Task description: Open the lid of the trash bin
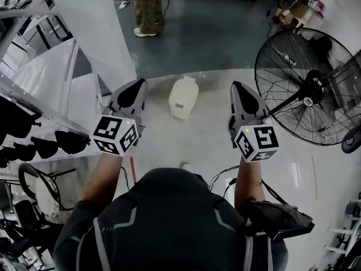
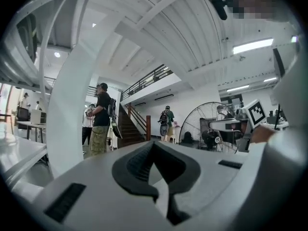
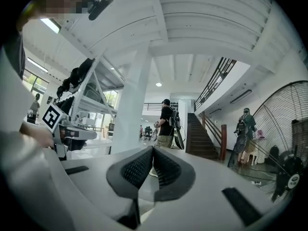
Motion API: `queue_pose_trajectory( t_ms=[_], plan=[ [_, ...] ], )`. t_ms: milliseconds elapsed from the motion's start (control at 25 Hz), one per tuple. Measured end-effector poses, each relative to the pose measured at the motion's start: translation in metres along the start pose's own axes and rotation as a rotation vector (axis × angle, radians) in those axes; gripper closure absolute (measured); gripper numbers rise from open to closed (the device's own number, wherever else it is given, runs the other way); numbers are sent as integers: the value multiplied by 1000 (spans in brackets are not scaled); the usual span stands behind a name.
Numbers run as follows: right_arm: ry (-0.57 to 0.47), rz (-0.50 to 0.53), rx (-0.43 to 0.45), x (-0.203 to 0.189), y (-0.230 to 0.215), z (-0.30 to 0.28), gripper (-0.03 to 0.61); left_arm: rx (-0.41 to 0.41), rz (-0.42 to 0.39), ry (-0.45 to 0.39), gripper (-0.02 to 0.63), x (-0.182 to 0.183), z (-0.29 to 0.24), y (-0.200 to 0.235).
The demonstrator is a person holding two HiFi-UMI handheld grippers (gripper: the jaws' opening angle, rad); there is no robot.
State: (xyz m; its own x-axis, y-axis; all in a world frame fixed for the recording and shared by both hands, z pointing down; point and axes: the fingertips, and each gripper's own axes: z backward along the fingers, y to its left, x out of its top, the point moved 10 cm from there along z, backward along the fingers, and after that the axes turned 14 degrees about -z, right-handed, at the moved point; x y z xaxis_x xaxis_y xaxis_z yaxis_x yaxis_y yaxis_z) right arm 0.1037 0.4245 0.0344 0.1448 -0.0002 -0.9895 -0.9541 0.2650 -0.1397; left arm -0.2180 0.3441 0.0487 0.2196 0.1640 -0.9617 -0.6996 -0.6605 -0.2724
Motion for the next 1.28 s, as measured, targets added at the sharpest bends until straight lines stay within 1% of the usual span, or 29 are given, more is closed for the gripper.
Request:
queue_pose_trajectory(
  t_ms=[200, 360, 480, 640, 840, 1160, 1280],
  plan=[
    [-2, 2, 28, -1, -37, -9, 551, 8, -6, 20, 606, 2, -41, -14],
    [1, 10, 55, 6, -69, -17, 551, 4, -9, 48, 606, 9, -76, -27],
    [10, -10, 55, 2, -92, -31, 551, -8, -4, 63, 606, 8, -98, -30],
    [16, -30, 41, -7, -105, -50, 551, -25, 1, 69, 606, -4, -121, -22],
    [25, -22, -1, -5, -113, -89, 551, -38, 35, 52, 606, -20, -157, 10],
    [-3, 26, -42, 10, -116, -165, 551, -80, 43, -13, 606, -31, -215, 85],
    [-1, 17, -61, 18, -117, -197, 551, -90, 56, -25, 606, -29, -237, 116]
  ],
)
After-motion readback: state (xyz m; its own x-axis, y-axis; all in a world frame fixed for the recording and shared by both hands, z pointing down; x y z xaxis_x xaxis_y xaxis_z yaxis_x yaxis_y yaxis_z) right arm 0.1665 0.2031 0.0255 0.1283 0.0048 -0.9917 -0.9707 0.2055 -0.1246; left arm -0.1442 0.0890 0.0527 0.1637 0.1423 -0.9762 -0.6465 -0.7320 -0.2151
